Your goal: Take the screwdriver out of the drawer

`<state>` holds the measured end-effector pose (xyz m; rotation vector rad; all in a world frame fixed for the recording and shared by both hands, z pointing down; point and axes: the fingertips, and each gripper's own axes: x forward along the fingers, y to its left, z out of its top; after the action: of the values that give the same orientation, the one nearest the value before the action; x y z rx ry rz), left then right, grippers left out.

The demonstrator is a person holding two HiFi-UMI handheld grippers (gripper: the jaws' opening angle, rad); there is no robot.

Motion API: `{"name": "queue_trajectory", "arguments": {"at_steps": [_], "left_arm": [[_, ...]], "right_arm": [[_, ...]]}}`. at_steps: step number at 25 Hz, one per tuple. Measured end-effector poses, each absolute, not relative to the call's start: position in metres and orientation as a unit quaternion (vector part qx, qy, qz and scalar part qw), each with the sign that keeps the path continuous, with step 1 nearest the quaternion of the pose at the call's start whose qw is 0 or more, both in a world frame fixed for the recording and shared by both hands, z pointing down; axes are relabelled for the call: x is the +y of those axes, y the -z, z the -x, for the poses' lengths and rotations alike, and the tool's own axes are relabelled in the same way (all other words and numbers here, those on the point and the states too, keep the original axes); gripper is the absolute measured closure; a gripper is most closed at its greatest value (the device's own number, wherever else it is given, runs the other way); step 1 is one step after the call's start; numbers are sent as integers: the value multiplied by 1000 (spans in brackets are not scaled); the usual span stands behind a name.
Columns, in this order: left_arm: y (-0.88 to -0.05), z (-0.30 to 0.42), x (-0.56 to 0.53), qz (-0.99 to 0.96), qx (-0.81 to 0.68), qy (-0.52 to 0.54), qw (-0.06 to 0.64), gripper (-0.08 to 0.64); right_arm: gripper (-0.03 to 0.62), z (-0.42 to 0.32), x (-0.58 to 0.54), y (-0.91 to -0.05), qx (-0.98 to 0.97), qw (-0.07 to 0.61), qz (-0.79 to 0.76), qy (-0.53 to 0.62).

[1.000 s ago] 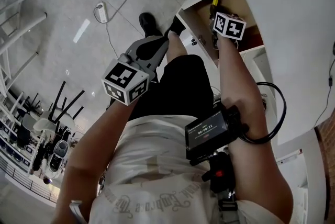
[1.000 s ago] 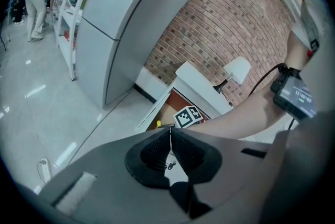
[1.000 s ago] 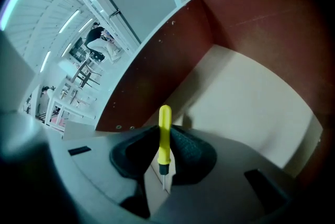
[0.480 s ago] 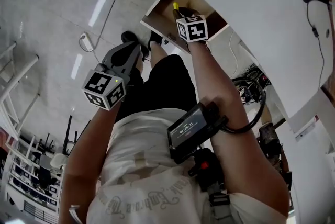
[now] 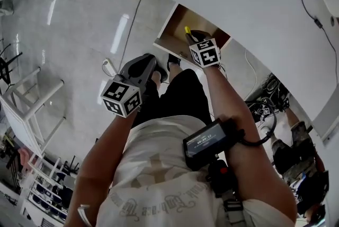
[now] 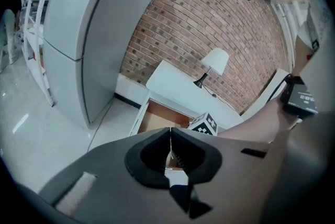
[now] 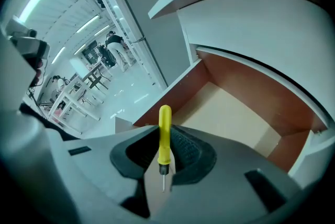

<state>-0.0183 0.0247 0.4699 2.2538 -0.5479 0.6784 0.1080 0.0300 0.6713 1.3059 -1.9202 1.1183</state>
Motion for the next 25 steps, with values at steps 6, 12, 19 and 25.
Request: {"name": "queue_trajectory", "arguments": {"at_steps": [6,12,19,25], "left_arm": [[-451,11,12,-882,-195,-265,337,548],[-452,5,0,-888,-168,-267,335,548],[-444,9,5,-895,-115,-280,327,549],[-448,-4,-12,-901,-64,-289,317,548]], "right_arm": [[538,-108,38,-648,-713,262,-499,-418],[538,-112,38,-637,-700,250,-520,-420],[538,-107,54,-605,-680,229,-558,-417],[538,-116,58,-594,-648,216,-592,-426]]}}
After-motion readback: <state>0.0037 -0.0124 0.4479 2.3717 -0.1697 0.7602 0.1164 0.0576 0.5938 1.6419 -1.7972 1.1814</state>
